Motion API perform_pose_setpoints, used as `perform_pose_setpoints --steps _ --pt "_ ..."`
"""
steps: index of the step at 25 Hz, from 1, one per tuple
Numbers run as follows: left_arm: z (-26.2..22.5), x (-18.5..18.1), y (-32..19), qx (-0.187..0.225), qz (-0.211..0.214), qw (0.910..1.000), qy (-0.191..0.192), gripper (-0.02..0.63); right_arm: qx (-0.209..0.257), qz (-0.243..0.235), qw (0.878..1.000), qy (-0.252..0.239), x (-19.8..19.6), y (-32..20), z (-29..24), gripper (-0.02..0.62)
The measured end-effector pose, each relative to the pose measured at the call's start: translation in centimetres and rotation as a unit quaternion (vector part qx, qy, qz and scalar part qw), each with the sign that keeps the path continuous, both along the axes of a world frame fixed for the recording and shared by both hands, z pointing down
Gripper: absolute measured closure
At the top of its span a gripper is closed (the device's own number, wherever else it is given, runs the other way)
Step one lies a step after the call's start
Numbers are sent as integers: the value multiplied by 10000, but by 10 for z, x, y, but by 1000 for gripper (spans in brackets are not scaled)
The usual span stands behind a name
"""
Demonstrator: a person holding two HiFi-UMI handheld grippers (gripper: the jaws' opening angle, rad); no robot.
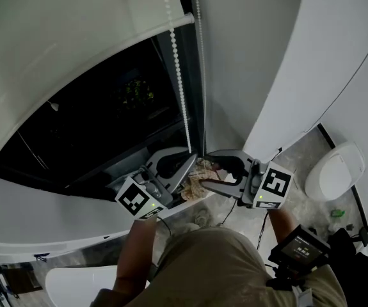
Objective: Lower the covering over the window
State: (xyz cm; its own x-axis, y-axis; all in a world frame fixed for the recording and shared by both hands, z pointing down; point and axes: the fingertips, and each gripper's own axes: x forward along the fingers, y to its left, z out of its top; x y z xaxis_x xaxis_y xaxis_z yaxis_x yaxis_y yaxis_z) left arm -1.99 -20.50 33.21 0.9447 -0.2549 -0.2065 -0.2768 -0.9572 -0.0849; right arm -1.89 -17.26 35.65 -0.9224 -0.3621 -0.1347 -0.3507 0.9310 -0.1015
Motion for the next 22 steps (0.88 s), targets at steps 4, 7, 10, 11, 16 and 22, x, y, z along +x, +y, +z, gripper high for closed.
perform_pose_setpoints --steps 4,7,10,11,16,22 --pt "32 12 11 -166 150 9994 -278 584 381 847 9944 -507 22 -20 -58 401" --pt "39 15 21 -301 274 9990 -175 584 576 1053 9920 -405 20 -25 -69 477" --pt "37 16 29 -290 404 9986 -163 583 589 926 9934 -344 12 -22 -69 478" --pt "35 16 31 -284 429 9985 -170 583 588 894 9937 -342 10 -21 -70 487" --pt "34 14 33 -319 502 9981 -157 583 684 868 9937 -180 -1 -17 -70 562" --pt "34 11 39 -341 671 9968 -269 583 220 901 9954 -231 -3 -20 -67 588"
